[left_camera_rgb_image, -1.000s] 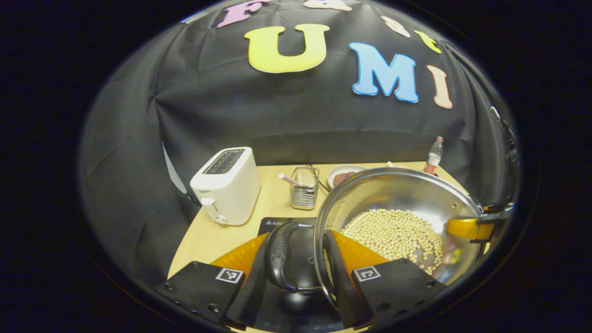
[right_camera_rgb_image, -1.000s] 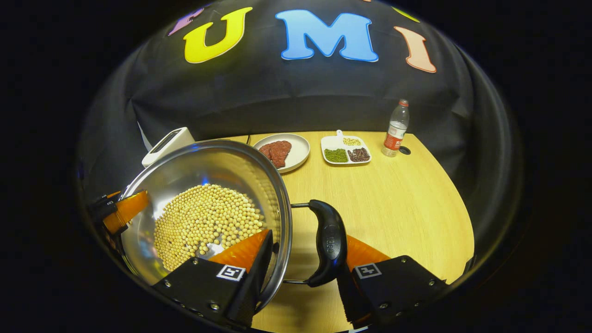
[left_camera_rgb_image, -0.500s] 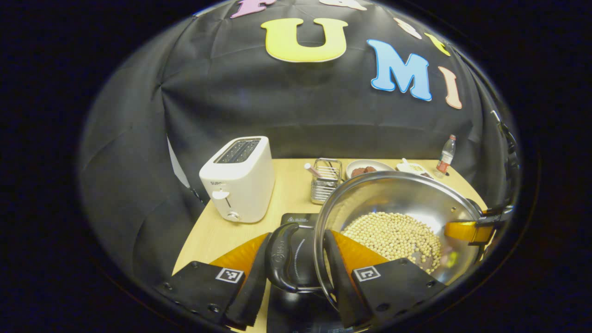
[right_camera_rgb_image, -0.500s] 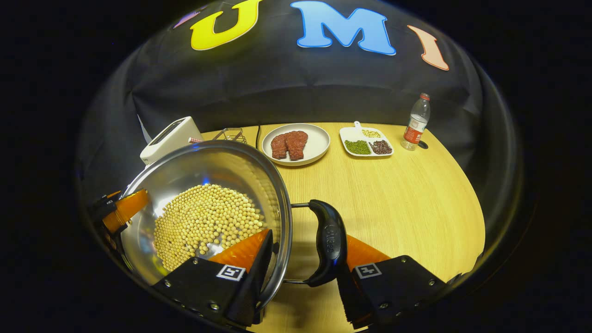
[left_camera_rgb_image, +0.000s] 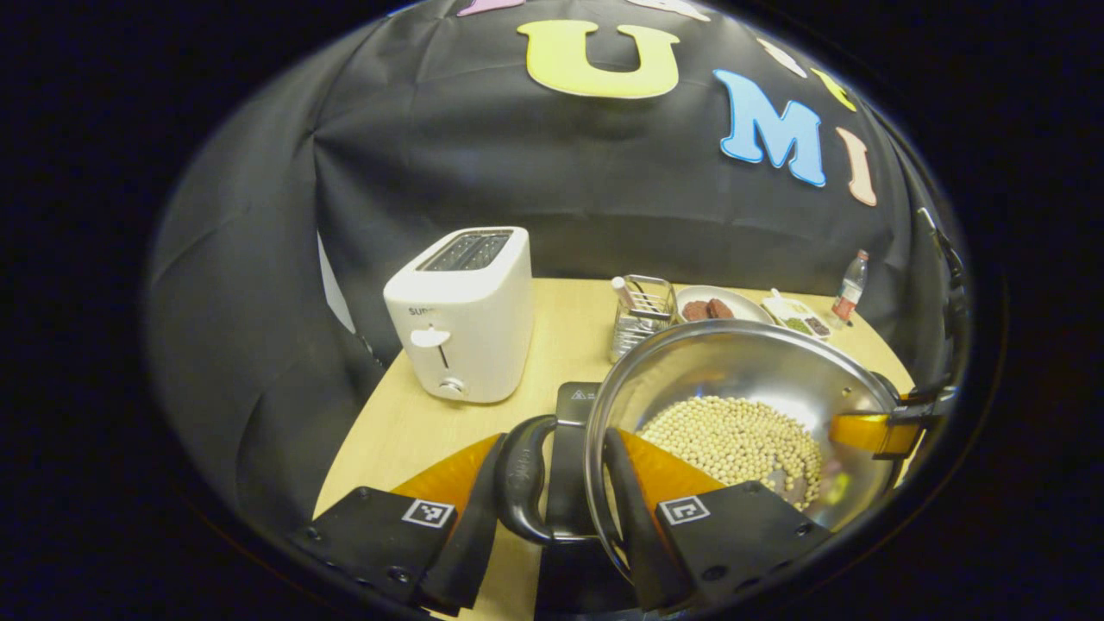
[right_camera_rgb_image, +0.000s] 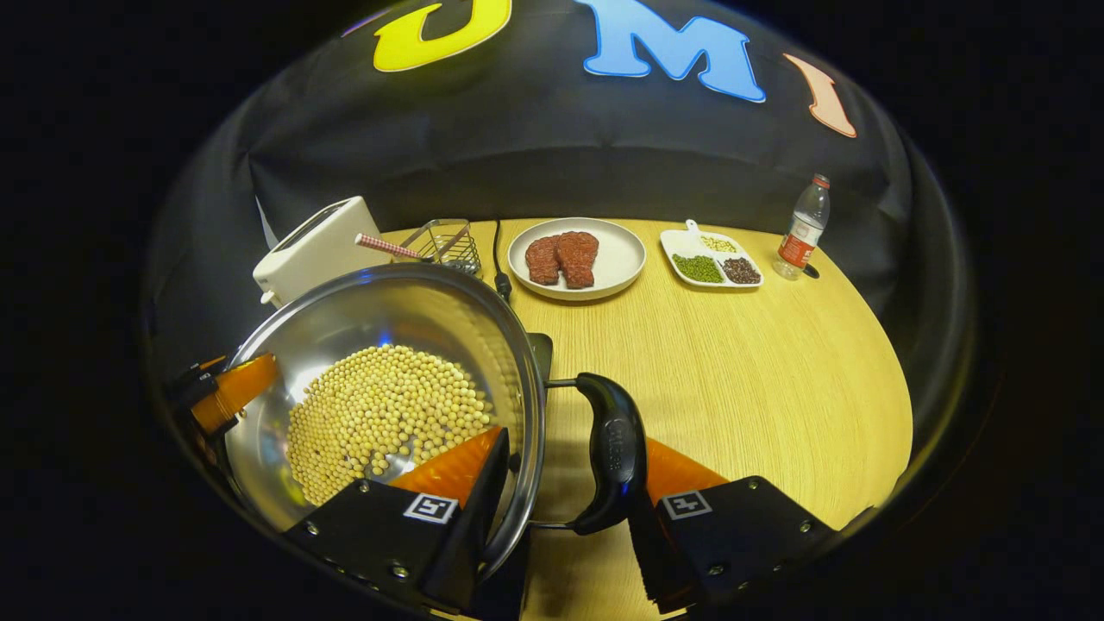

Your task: First push the handle of the pot to place it horizontally, then grasp the pot with both hands and set it on the induction cooktop.

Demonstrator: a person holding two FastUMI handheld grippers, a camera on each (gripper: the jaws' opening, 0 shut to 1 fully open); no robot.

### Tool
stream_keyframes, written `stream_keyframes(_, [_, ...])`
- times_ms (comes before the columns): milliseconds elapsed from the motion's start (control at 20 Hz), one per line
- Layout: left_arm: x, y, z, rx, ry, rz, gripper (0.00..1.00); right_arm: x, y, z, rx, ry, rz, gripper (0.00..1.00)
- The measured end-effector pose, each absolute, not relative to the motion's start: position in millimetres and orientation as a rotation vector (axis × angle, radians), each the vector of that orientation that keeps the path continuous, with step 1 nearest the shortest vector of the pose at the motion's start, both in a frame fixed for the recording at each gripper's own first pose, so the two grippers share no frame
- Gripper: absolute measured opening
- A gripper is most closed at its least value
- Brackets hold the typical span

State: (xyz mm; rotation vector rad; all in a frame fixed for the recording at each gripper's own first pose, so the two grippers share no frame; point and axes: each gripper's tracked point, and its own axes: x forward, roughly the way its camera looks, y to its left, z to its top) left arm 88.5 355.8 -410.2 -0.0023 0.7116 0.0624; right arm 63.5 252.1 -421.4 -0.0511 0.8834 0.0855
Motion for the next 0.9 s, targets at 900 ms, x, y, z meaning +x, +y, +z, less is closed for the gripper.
stream_keyframes(900, [95, 361, -435, -0.04, 0.722, 0.068, 0.68, 67, 254, -447, -0.017, 0.925, 0.081, 0.71])
